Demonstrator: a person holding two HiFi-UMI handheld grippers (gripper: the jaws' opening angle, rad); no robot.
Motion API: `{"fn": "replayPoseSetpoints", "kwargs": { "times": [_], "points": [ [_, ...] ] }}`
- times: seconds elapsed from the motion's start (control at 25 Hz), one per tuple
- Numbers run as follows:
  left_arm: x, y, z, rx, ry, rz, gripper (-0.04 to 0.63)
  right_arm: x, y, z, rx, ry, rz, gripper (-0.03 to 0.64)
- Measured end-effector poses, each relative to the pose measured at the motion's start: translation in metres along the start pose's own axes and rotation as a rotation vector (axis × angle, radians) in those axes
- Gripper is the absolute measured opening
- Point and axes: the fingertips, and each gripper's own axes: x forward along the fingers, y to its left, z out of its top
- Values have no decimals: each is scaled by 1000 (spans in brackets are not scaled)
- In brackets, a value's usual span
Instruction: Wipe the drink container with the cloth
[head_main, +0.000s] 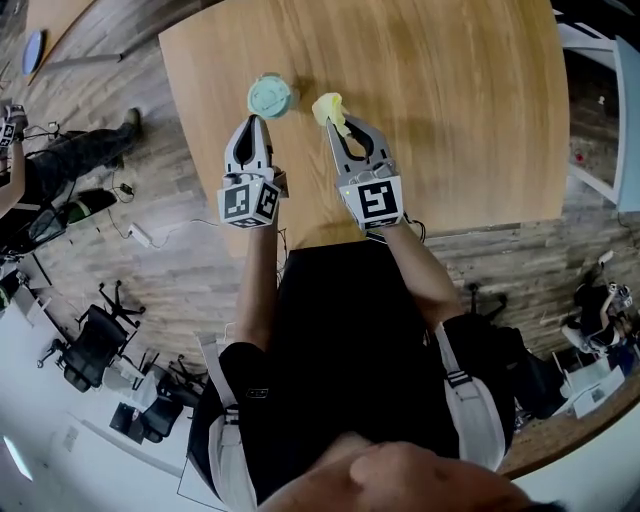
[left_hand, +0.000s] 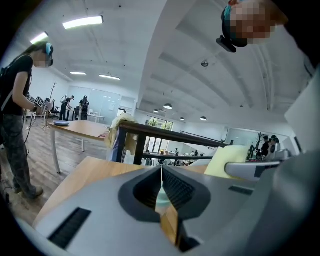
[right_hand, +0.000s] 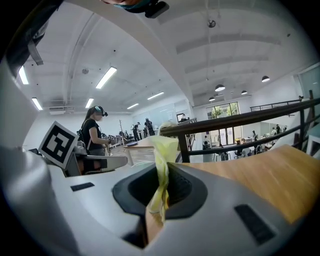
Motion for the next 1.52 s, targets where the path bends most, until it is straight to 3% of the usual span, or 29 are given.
{"fn": "replayPoseSetpoints", "kwargs": {
  "times": [0.44, 0.88, 1.52],
  "points": [
    [15, 9, -19, -35, 59, 18, 25, 51, 15, -29, -7, 63, 118, 43],
    [14, 9, -15, -54, 49, 13, 25, 77, 35, -70, -28, 128, 226, 43],
    [13, 9, -12, -68, 35, 8, 23, 96, 29, -117, -27, 264, 308, 43]
  ]
}}
